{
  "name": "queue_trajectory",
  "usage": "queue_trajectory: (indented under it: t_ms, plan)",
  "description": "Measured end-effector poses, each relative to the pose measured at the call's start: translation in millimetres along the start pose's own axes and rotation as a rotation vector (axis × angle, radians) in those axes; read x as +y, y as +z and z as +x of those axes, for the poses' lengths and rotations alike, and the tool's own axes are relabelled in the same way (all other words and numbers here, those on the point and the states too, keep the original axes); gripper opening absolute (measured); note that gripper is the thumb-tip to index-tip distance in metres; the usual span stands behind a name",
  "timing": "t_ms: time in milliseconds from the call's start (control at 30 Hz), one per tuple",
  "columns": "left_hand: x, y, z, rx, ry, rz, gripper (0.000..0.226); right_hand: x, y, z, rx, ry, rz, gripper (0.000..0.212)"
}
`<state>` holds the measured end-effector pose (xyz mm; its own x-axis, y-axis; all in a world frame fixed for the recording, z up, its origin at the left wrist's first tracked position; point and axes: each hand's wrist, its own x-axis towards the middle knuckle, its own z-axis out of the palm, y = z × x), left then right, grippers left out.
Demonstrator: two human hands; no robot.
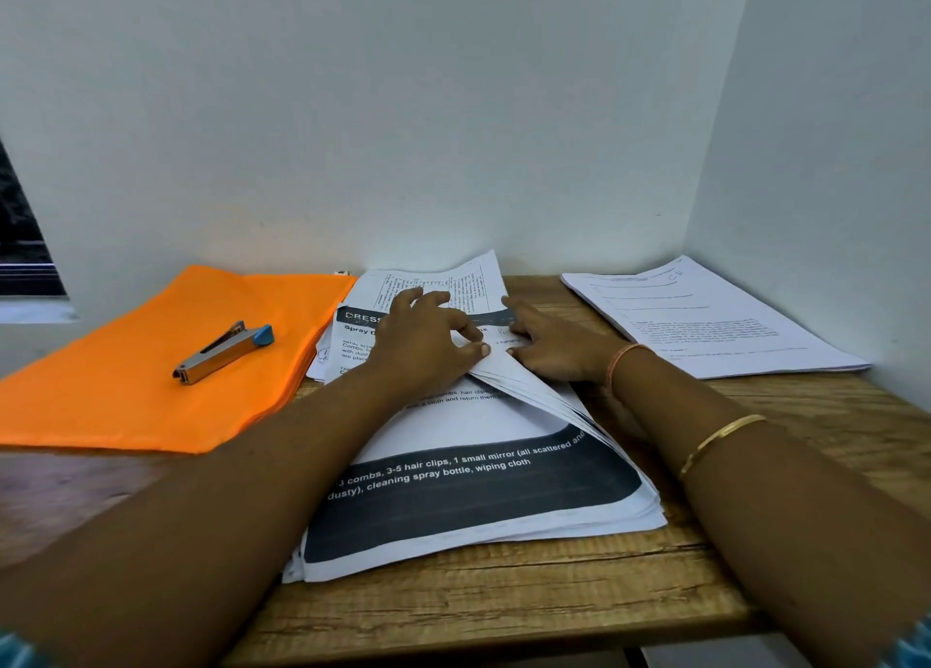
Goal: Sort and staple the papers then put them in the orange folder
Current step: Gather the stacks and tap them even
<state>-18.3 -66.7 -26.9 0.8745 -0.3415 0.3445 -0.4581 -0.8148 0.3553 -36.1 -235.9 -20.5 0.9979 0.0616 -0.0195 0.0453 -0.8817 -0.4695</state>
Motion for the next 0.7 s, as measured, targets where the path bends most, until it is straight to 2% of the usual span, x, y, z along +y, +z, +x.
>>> queue_trajectory:
  t_ms: [200,400,567,700]
  plan:
    - [0.3,0.8,0.1,-0.004,-0.006,0.012,0.026,0.1,2.1,2.2,0.017,-0.046,-0.013,0.073]
    - [-4.8,4.5,4.4,0.018,0.025,0.031,0.026,-2.9,0.3,-3.0,0.23,-0.191,-0.077,0.067]
    - [-13.2,12.1,11.8,0.023,0.048,0.063,0.033,-11.8,-4.8,-9.9,0.479,-0.172,0.193,0.052]
    - [-16.9,14.1,14.2,0.044,0.032,0.045,0.075,-13.7,-12.8,-16.6,0.427,-0.157,0.57,0.052]
